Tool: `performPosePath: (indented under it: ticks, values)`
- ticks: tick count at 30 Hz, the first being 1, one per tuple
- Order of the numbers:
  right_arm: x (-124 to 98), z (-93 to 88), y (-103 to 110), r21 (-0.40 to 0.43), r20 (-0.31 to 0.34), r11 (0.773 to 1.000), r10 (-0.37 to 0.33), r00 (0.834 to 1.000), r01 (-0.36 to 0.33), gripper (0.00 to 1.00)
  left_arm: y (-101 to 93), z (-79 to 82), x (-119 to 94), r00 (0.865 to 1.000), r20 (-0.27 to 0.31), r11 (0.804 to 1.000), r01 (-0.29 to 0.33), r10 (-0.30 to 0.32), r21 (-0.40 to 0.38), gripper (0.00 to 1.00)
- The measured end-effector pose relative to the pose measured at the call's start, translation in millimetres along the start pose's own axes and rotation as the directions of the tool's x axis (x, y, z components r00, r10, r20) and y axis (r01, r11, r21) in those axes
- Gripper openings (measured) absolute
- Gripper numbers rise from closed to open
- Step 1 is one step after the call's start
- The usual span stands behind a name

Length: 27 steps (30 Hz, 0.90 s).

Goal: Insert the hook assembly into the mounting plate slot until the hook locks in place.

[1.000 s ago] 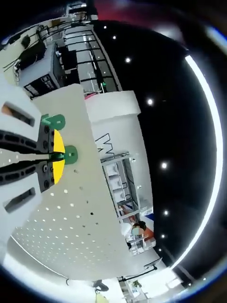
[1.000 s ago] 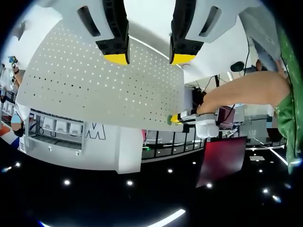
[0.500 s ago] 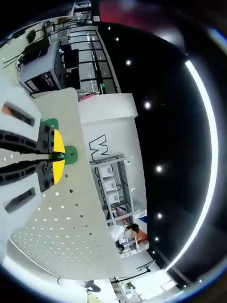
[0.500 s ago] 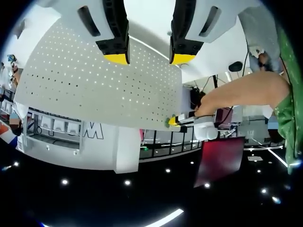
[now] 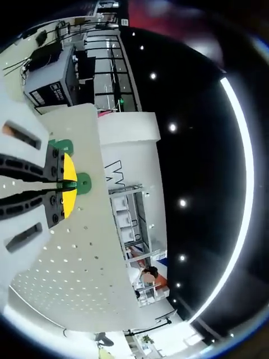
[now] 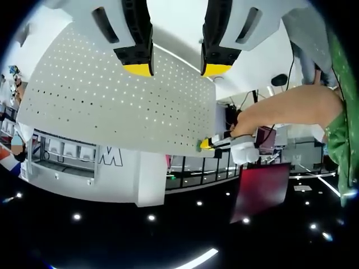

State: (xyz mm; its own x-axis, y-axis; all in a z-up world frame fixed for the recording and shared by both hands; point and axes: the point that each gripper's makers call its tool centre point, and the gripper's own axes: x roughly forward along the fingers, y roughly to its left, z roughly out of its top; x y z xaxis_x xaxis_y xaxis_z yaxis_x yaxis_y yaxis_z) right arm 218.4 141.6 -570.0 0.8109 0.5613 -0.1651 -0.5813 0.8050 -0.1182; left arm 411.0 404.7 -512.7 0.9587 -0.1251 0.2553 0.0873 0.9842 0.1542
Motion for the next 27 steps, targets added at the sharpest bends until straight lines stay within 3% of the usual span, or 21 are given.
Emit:
performPosePath:
  ticks: [27]
  values:
    - [0.4, -3.2, -2.1, -0.005, -0.011, 1.000, -0.002, 1.000, 0.002, 0.33, -7.4, -9.1, 2.4, 1.000, -0.011, 0.999, 0.018, -0.017, 0.046, 0.02]
